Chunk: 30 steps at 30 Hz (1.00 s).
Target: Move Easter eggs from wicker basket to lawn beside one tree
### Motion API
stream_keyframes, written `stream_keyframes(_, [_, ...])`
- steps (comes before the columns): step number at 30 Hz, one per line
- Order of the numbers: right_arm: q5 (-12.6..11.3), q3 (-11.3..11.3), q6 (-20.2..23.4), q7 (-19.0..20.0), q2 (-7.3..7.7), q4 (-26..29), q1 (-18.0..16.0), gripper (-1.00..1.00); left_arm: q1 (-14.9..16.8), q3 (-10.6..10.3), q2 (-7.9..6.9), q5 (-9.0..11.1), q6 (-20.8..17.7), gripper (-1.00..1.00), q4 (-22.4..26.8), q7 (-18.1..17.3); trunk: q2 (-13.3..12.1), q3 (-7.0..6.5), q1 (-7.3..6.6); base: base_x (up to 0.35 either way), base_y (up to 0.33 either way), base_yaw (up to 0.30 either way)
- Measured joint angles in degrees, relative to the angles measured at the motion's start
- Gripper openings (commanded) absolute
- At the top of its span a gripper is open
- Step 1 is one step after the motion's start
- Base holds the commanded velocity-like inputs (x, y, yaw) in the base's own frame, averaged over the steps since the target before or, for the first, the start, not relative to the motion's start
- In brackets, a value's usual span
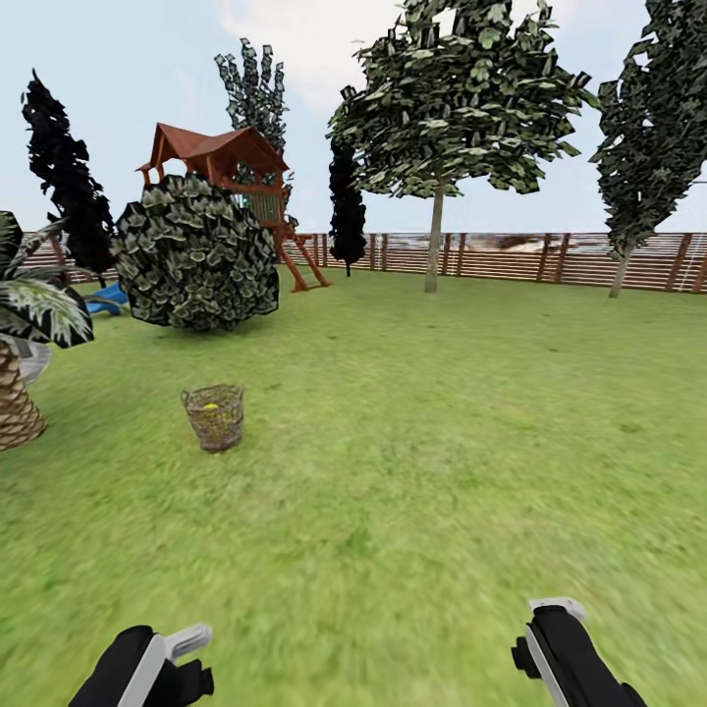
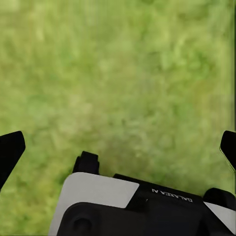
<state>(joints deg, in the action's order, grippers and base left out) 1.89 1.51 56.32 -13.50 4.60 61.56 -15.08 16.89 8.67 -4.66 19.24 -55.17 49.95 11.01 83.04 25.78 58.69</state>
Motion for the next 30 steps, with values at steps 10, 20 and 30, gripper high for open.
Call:
stream_keyframes(10, [-0.08, 0.05, 0.00, 0.01, 0.04, 0.00, 0.00, 1.00, 0.00, 0.05, 0.00, 0.01, 0.00, 1.00, 0.00, -0.09, 0.00, 0.00, 0.00, 0.346, 0.000, 0.000])
stream_keyframes(20, [-0.20, 0.12, -0.04, 0.06, 0.04, 0.25, 0.00, 1.00, 0.00, 0.30, -0.32, -0.01, 0.00, 1.00, 0.09, -0.09, 0.00, 0.00, 0.00, 0.346, 0.000, 0.009])
stream_keyframes(30, [-0.03, 0.06, -0.01, 0.00, 0.04, 0.08, -0.01, 1.00, 0.00, 0.28, -0.72, -0.02, -0.01, 1.00, 0.11, -0.09, 0.00, 0.00, 0.00, 0.346, 0.000, 0.175])
